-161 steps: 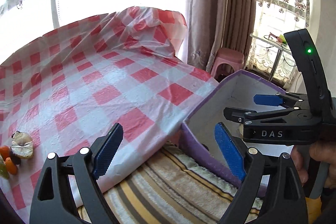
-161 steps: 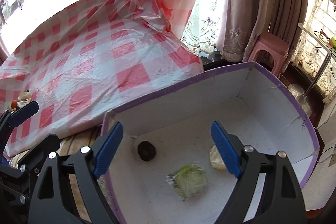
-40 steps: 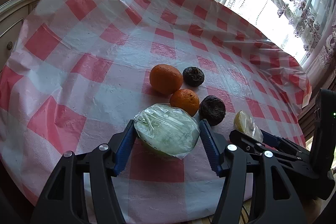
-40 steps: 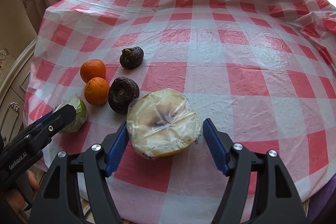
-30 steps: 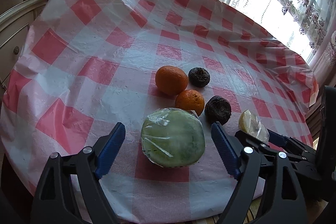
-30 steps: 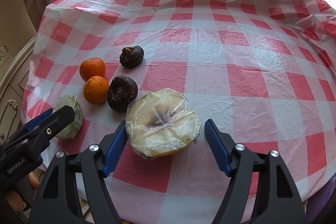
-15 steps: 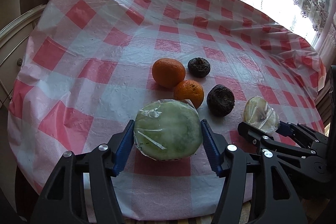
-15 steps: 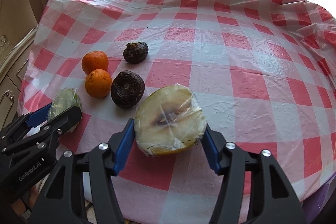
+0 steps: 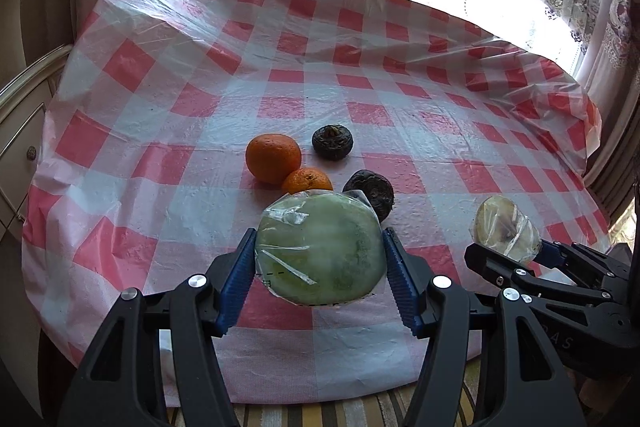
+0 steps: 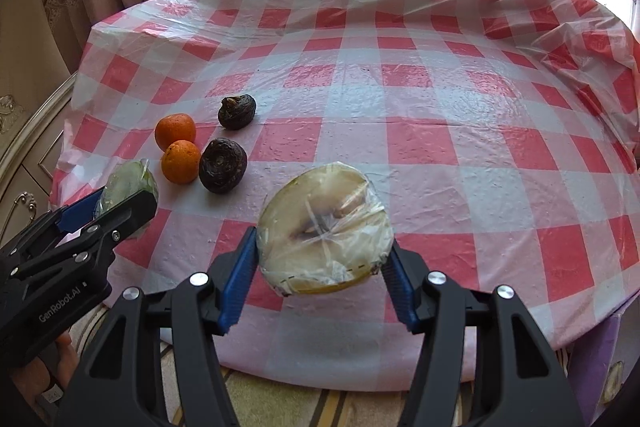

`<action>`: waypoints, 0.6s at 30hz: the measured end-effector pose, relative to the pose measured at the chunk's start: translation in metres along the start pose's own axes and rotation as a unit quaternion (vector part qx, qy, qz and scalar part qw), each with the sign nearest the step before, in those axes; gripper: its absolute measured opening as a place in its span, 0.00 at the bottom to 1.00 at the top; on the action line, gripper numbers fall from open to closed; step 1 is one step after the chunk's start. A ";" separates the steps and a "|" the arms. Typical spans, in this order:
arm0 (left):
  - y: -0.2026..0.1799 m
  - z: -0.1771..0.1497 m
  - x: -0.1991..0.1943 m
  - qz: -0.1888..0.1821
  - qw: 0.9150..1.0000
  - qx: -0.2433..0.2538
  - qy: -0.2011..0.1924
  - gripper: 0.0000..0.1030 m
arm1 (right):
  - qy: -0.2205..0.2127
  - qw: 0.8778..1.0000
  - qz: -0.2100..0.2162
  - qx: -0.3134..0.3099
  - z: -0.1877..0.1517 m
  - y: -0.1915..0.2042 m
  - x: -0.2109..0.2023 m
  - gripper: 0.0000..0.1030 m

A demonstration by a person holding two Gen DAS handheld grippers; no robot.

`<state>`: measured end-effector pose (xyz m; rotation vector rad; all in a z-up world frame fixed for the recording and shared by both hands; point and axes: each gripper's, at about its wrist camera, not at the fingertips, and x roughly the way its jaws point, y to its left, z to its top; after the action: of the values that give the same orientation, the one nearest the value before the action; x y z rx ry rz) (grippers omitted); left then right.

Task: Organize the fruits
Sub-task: 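Lift the cabbage with the left gripper while the right gripper lifts the pear half, then carry the cabbage and pear half with both grippers over the white box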

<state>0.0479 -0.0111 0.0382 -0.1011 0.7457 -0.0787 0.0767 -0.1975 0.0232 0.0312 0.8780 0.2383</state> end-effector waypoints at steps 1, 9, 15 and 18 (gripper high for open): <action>-0.004 0.000 -0.001 -0.002 1.000 0.003 0.000 0.57 | -0.001 1.000 0.000 0.003 -0.003 -0.004 -0.004 0.57; -0.034 0.004 -0.012 -0.022 0.999 0.033 -0.002 0.57 | -0.012 0.999 -0.002 0.029 -0.018 -0.035 -0.037 0.57; -0.065 0.004 -0.017 -0.046 0.997 0.060 0.000 0.57 | -0.016 0.999 -0.016 0.047 -0.033 -0.064 -0.060 0.57; -0.085 0.002 -0.018 -0.062 0.995 0.077 0.003 0.57 | -0.016 0.998 -0.027 0.057 -0.041 -0.080 -0.071 0.57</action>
<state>0.0331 -0.0938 0.0626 -0.0002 0.7362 -0.2551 0.0169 -0.2943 0.0406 0.1176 0.8589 0.1367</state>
